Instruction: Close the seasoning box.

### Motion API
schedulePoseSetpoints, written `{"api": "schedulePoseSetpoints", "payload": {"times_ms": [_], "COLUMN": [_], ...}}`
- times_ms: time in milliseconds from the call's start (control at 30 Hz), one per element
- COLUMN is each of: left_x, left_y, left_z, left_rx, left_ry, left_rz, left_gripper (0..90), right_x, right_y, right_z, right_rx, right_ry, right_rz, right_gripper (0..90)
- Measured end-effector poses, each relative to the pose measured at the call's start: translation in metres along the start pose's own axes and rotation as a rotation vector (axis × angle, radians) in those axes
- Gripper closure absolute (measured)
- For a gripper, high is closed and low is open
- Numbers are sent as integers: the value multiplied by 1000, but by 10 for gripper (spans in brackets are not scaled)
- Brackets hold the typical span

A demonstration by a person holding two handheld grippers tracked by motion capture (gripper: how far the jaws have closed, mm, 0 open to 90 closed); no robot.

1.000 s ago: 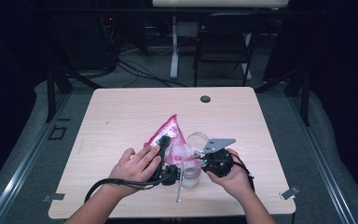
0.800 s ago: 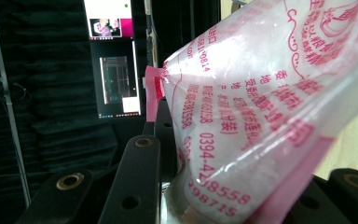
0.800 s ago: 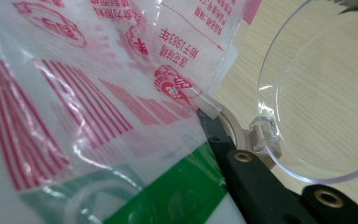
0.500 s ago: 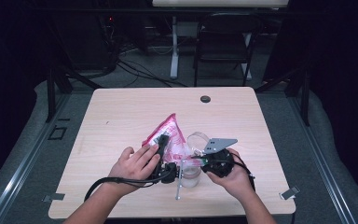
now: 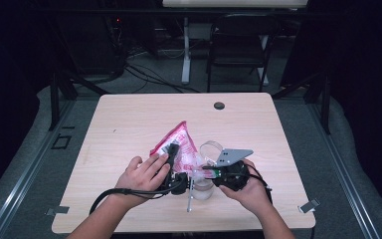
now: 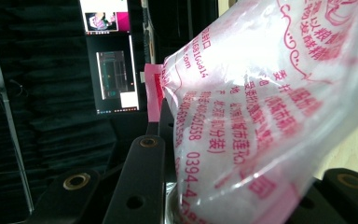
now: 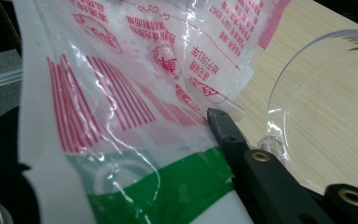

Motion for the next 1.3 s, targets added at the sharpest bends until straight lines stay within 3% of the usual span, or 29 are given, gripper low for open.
{"api": "schedulePoseSetpoints", "payload": {"times_ms": [67,133,167,200,600,767,1300], "left_x": [0,0,1,1,-2,-3,-3], "left_y": [0,1,-1,1,4,7,8], "left_z": [0,0,0,1,0,1,0], "left_rx": [10,10,-12,7,4,-5,-6], "left_ry": [9,11,16,15,17,3,16], "left_rz": [2,1,-24,-3,-16,-25,-29], "left_gripper": [776,776,776,776,776,775,774], "right_x": [0,0,0,1,3,5,5], "right_y": [0,1,1,1,-1,-3,-6], "right_z": [0,0,0,-1,-5,-7,-7], "right_rx": [2,1,2,-10,-17,-18,-22], "right_ry": [2,3,-1,-13,-53,-92,-111], "right_rz": [-4,-8,-9,-15,7,23,27], "right_gripper": [800,876,899,900,900,900,900]}}
Point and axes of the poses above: each handheld gripper's, and its own axes: y roughly backward along the jaws, x roughly out of its underside, z roughly to its left, the point moved 2 cm from there along -y, roughly forward along the jaws, and after that the axes turned 2 degrees about z, right-handed, at the moved point
